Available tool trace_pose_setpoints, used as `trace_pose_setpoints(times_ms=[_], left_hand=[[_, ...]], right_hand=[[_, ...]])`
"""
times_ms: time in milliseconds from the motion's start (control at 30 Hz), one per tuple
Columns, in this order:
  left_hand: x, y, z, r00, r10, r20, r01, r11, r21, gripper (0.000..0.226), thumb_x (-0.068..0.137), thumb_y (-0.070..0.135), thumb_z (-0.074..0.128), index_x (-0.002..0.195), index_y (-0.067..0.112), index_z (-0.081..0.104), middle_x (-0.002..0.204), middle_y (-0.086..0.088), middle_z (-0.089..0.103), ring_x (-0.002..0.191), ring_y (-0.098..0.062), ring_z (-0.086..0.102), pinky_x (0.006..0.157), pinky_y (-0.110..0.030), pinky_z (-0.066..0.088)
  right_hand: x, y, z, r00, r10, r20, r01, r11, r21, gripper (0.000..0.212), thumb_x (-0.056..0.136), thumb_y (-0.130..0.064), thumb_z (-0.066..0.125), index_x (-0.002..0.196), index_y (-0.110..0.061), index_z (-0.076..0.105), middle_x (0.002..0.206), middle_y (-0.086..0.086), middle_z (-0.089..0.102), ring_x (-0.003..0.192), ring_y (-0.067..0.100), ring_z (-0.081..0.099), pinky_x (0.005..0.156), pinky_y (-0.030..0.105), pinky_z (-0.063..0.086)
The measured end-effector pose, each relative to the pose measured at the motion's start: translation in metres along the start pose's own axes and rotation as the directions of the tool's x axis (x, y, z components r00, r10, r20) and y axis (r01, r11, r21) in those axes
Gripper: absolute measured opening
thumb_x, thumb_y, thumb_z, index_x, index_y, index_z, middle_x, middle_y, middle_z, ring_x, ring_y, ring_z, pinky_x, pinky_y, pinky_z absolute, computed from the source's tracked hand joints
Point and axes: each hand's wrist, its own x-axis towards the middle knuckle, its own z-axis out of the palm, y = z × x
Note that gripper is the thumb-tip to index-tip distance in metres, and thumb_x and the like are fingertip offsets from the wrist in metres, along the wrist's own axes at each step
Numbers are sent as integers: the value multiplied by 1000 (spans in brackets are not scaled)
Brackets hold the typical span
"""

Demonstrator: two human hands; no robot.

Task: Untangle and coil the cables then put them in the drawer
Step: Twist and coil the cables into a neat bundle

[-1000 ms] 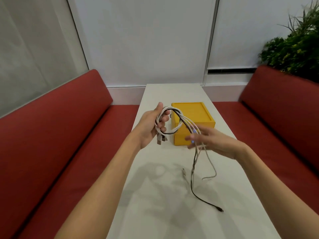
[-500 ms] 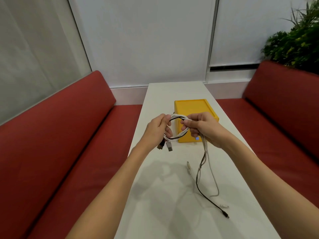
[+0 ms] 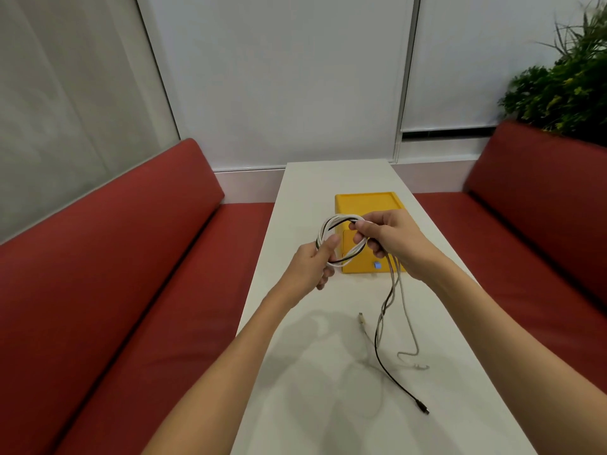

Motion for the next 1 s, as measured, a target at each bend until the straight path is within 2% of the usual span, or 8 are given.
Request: trace_pose_setpoints(times_ms=[133, 300, 400, 467, 567, 667, 833, 1000], left_hand=[[-5, -2, -6, 997, -69, 42, 67, 997, 38, 54, 93, 60, 39, 84, 11, 58, 62, -3, 53, 47, -12, 52, 47, -18, 45], [-7, 3, -11, 995, -32, 93, 43, 992, -119, 57, 94, 59, 34, 90, 10, 63, 61, -1, 68, 69, -21, 69, 66, -27, 55], [-10, 8, -3, 998, -25, 53, 37, 971, -236, 45, 95, 51, 45, 88, 9, 61, 53, 2, 57, 54, -15, 60, 62, -28, 56], [-12, 7, 2, 1000, -8, 10, 10, 980, -197, 37, 94, 46, 53, 81, 12, 59, 49, 7, 42, 43, -9, 43, 48, -22, 45], [-12, 2, 3, 1000, 9, -21, -11, 996, -94, 35, 92, 45, 58, 73, 16, 54, 48, 10, 37, 41, -7, 30, 42, -17, 27], [-11, -4, 1, 1000, -5, -31, 3, 998, -59, 38, 90, 49, 58, 74, 15, 55, 51, 8, 41, 45, -9, 33, 44, -18, 28], [-11, -6, 0, 999, -47, 11, 48, 995, -85, 44, 94, 52, 47, 91, 12, 66, 74, -1, 67, 64, -13, 65, 68, -27, 54], [-9, 4, -2, 992, 60, -111, -84, 972, -220, 48, 94, 49, 45, 111, 9, 63, 100, -7, 73, 96, -21, 70, 90, -36, 55]], right_hand=[[-5, 5, 4, 1000, 10, 5, -10, 1000, 14, 18, 96, -13, 54, 93, 0, 67, 68, 1, 64, 49, 7, 46, 42, 19, 39], [-7, 7, 4, 1000, 17, -13, -16, 998, 54, 18, 96, -14, 54, 97, 0, 66, 72, 4, 65, 49, 7, 50, 41, 19, 40], [-8, 8, 5, 999, 23, -34, -20, 995, 101, 21, 97, -15, 53, 100, 0, 66, 74, 7, 64, 48, 9, 50, 41, 20, 40], [-10, 8, 5, 998, 33, -48, -26, 992, 124, 20, 97, -14, 53, 99, 0, 66, 73, 7, 63, 46, 9, 47, 41, 20, 37], [-12, 4, 1, 997, 41, -62, -32, 990, 140, 18, 96, -13, 54, 96, 0, 67, 71, 5, 62, 42, 7, 39, 39, 19, 30], [-14, 3, 4, 995, 34, -90, -23, 993, 118, 18, 95, -12, 55, 95, 0, 68, 69, 5, 62, 41, 6, 37, 39, 18, 28], [-14, 4, 12, 991, -6, -135, 9, 1000, 17, 18, 94, -16, 57, 90, -4, 69, 66, 3, 61, 45, 8, 38, 45, 23, 30], [-14, 3, 12, 988, -37, -153, 33, 999, -28, 17, 94, -15, 57, 87, -5, 69, 65, 4, 60, 48, 10, 40, 45, 22, 33]])
